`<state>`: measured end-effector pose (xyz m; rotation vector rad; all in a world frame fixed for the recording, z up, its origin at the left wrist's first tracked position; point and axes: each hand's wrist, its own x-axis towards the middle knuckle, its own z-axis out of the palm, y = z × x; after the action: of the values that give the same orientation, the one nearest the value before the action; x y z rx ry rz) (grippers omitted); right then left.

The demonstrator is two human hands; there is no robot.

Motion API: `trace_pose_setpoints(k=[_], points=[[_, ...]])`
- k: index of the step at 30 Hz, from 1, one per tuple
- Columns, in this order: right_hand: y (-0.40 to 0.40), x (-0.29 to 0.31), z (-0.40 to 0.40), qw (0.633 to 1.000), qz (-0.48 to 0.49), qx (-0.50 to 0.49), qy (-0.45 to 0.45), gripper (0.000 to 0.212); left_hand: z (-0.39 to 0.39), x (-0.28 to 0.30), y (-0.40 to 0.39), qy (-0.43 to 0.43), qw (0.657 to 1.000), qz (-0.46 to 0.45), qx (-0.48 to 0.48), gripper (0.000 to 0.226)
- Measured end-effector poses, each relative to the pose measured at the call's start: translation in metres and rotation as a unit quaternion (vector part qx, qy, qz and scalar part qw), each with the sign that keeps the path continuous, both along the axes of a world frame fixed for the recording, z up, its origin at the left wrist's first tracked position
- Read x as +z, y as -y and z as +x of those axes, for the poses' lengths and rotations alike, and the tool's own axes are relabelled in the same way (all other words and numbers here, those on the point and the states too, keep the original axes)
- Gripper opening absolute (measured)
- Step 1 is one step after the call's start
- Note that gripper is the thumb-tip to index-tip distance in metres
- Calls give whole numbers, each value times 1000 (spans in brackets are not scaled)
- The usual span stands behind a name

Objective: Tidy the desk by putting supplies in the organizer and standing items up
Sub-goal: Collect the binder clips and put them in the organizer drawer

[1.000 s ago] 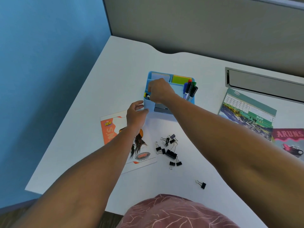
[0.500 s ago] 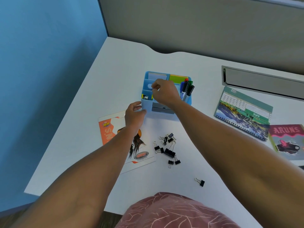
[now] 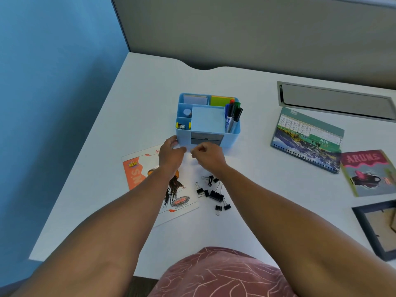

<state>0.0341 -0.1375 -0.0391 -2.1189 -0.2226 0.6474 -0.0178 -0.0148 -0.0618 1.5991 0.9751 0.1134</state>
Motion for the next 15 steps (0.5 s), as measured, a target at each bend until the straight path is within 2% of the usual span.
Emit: trace_pose_setpoints(k=[3,8,15], points=[[4,-4,2,995,7,-52,-81,17,-1,-1,0,-5,1000,1,-2,60],[8,-10,10,983,4,-97,-153,37,-4,-2,-2,-8,1000,-4,-8,61],[0,-14,14,959,33,-169,-223,37,-6,-3,0,-5,1000,2,-2,62]])
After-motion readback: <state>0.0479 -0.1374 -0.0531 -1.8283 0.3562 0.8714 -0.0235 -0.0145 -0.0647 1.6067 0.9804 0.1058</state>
